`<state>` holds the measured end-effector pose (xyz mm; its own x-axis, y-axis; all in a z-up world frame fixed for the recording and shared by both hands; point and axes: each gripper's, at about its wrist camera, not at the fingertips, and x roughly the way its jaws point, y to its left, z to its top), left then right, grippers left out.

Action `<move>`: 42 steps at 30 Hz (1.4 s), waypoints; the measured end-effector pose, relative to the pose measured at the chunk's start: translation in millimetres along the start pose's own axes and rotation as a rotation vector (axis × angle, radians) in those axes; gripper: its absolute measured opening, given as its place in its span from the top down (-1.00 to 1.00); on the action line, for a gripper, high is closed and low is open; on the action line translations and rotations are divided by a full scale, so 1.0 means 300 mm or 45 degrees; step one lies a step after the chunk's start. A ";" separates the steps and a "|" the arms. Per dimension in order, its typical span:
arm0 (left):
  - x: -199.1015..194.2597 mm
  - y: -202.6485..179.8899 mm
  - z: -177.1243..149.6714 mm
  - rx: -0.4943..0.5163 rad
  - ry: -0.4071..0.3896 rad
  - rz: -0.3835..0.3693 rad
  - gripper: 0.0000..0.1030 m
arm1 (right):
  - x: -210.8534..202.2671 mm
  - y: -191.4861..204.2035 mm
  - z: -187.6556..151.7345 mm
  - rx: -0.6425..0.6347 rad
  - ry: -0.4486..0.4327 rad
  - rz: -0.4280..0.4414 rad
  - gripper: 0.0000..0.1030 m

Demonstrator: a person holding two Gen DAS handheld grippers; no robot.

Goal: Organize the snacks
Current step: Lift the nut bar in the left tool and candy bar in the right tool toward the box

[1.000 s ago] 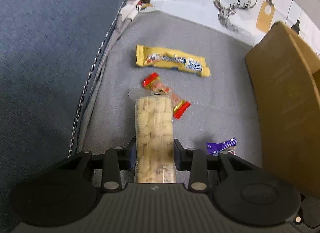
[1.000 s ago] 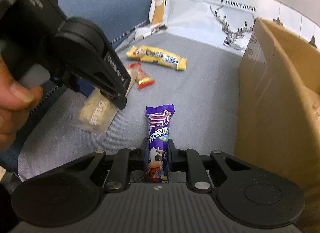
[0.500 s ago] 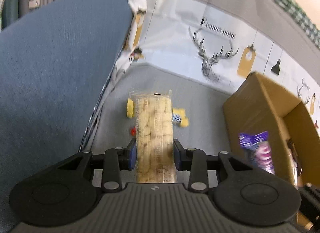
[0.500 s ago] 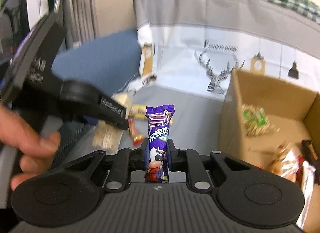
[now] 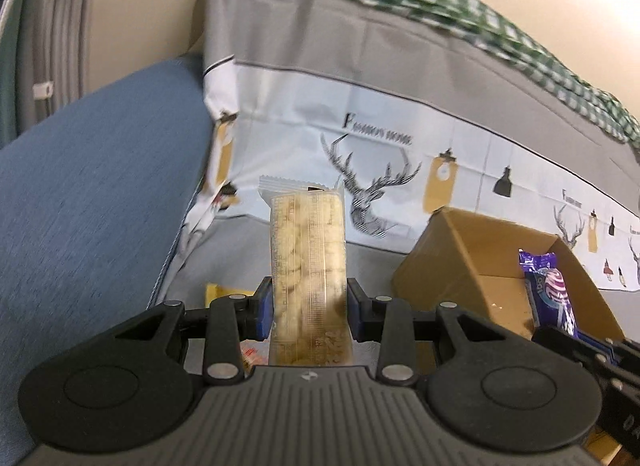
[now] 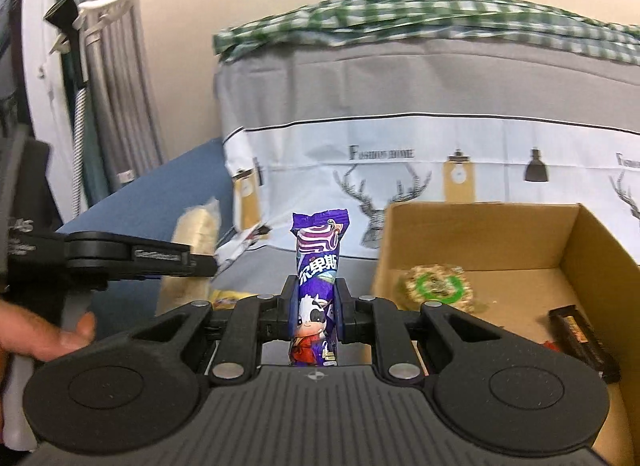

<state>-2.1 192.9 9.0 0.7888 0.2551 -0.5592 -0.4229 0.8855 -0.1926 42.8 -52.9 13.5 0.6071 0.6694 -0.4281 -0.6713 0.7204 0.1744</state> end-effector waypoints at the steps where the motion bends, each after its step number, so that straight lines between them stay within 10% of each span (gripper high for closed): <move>1: -0.002 -0.011 0.002 0.007 -0.010 -0.007 0.23 | -0.002 -0.017 0.002 0.010 -0.007 -0.007 0.66; 42: -0.030 -0.546 -0.087 0.190 -0.138 -0.387 0.23 | -0.111 -0.471 0.054 0.323 -0.205 -0.395 0.66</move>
<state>48.5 35.4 24.5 0.9148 0.0036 -0.4039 -0.0978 0.9722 -0.2128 124.3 -174.2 17.4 0.8357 0.4194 -0.3546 -0.3329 0.9003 0.2803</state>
